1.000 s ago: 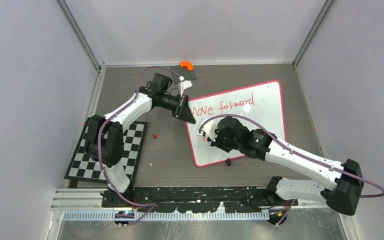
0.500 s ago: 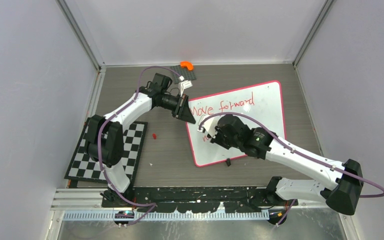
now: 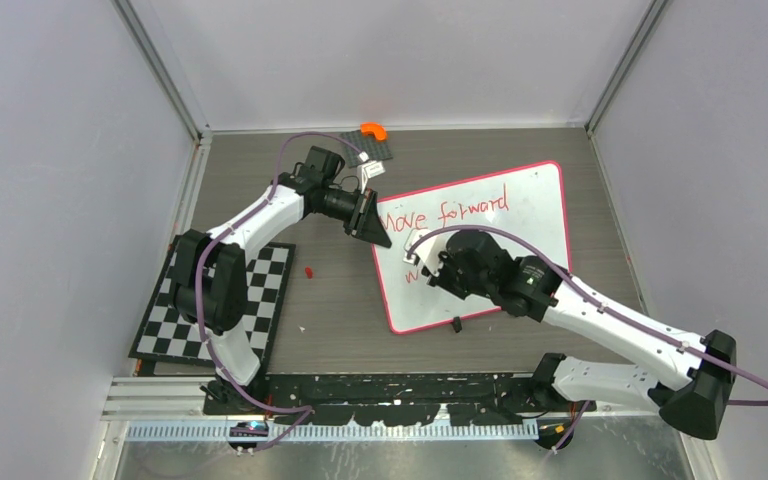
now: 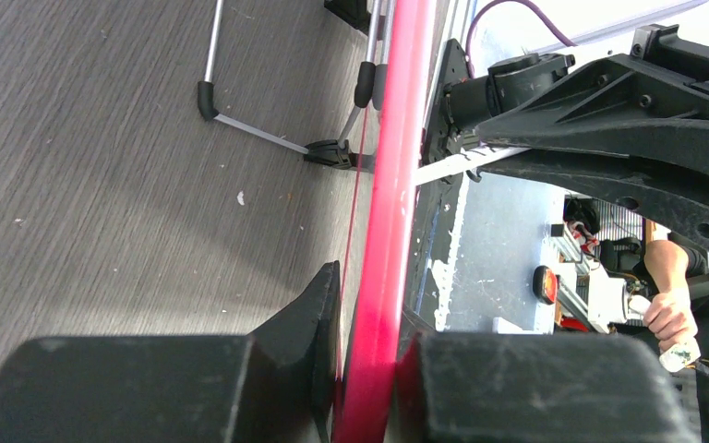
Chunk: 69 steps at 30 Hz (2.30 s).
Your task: Write a sentence on the whiteboard
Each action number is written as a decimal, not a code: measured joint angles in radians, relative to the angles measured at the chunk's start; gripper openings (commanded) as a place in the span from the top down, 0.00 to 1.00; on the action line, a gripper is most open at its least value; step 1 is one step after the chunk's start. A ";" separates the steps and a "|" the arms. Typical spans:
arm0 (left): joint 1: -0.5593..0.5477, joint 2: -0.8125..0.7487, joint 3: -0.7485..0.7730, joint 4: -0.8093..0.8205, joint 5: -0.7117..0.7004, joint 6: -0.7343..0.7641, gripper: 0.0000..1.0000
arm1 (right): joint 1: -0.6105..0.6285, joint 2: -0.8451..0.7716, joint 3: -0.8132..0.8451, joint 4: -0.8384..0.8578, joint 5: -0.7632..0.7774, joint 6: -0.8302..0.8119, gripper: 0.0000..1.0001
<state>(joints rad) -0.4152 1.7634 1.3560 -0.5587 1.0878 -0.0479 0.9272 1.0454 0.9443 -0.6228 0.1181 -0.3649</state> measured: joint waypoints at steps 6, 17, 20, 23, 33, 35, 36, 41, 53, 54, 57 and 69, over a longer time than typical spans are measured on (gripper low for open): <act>0.000 0.000 0.000 0.000 0.000 0.000 1.00 | 0.000 0.040 0.000 0.002 0.030 0.000 1.00; -0.001 0.000 0.000 -0.001 0.001 0.003 1.00 | 0.000 0.055 0.000 0.002 0.046 0.000 1.00; -0.001 0.000 0.000 -0.001 0.001 0.003 1.00 | 0.000 0.061 0.000 0.003 0.047 0.000 1.00; -0.001 0.000 0.000 -0.001 -0.001 0.004 1.00 | 0.000 0.072 0.000 0.003 0.049 0.000 1.00; -0.001 0.000 0.000 -0.001 -0.001 0.005 1.00 | 0.000 0.076 0.000 -0.003 0.040 -0.002 1.00; -0.001 0.000 0.000 -0.002 0.000 0.005 1.00 | 0.000 0.077 0.000 -0.012 0.032 -0.005 1.00; -0.001 0.000 0.000 -0.002 0.000 0.005 1.00 | 0.000 0.079 0.000 -0.019 0.027 -0.006 1.00; -0.001 0.000 0.000 -0.003 0.000 0.005 1.00 | 0.000 0.090 0.000 -0.060 -0.005 -0.016 1.00; -0.001 0.000 0.000 -0.003 0.001 0.005 1.00 | 0.000 0.090 0.029 -0.073 -0.019 -0.021 1.00; -0.001 0.000 0.000 -0.003 0.001 0.005 1.00 | 0.000 0.086 0.036 -0.066 -0.013 -0.021 1.00; -0.001 0.000 0.000 -0.003 0.001 0.005 1.00 | 0.000 0.075 0.047 -0.048 0.008 -0.019 1.00; -0.001 0.000 0.000 -0.003 -0.001 0.006 1.00 | 0.000 0.105 0.049 -0.003 0.077 -0.017 1.00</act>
<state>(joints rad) -0.4160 1.7634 1.3563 -0.5621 1.0870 -0.0418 0.9272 1.1500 0.9936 -0.6254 0.1947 -0.3820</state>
